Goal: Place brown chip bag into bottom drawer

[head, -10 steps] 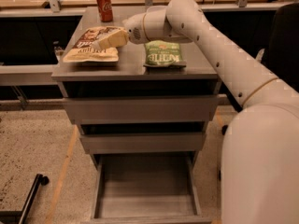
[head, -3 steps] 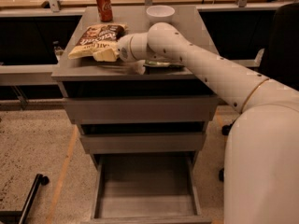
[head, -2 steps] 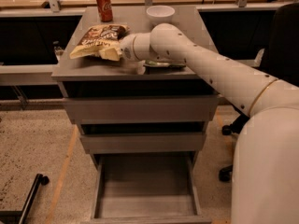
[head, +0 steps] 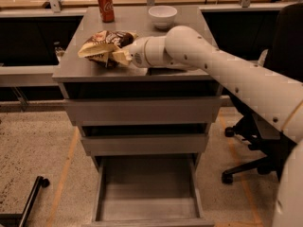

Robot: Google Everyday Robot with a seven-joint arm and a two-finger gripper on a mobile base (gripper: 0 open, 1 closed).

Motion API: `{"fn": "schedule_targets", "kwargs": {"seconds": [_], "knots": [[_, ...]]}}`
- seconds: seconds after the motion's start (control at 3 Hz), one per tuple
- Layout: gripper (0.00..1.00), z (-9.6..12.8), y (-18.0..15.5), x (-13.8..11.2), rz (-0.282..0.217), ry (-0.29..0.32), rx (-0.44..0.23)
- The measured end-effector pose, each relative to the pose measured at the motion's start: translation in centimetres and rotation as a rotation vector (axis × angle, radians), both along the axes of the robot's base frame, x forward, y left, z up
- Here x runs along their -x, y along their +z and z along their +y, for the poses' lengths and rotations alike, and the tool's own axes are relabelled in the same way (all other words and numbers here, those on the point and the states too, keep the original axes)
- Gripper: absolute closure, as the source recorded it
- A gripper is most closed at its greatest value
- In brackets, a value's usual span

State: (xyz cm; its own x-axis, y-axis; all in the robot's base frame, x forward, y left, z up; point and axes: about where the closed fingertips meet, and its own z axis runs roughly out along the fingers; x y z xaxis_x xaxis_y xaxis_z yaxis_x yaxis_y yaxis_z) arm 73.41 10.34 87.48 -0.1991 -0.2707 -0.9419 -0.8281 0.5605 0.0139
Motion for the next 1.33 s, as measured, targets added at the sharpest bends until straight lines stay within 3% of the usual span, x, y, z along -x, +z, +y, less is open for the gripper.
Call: {"fn": "schedule_targets", "kwargs": {"seconds": [0.33,0.67,1.0,1.33], "knots": [[1.0,-1.7,-0.8,6.4,0.055,0.125,-0.038],[1.0,-3.6,-1.5,14.9,0.183,0.26,-0.125],[1.0,-10.0,-3.4,23.5,0.39,0.272,-0.177],[1.0,-9.8,-3.2,23.0,0.372,0.272,-0.171]]}}
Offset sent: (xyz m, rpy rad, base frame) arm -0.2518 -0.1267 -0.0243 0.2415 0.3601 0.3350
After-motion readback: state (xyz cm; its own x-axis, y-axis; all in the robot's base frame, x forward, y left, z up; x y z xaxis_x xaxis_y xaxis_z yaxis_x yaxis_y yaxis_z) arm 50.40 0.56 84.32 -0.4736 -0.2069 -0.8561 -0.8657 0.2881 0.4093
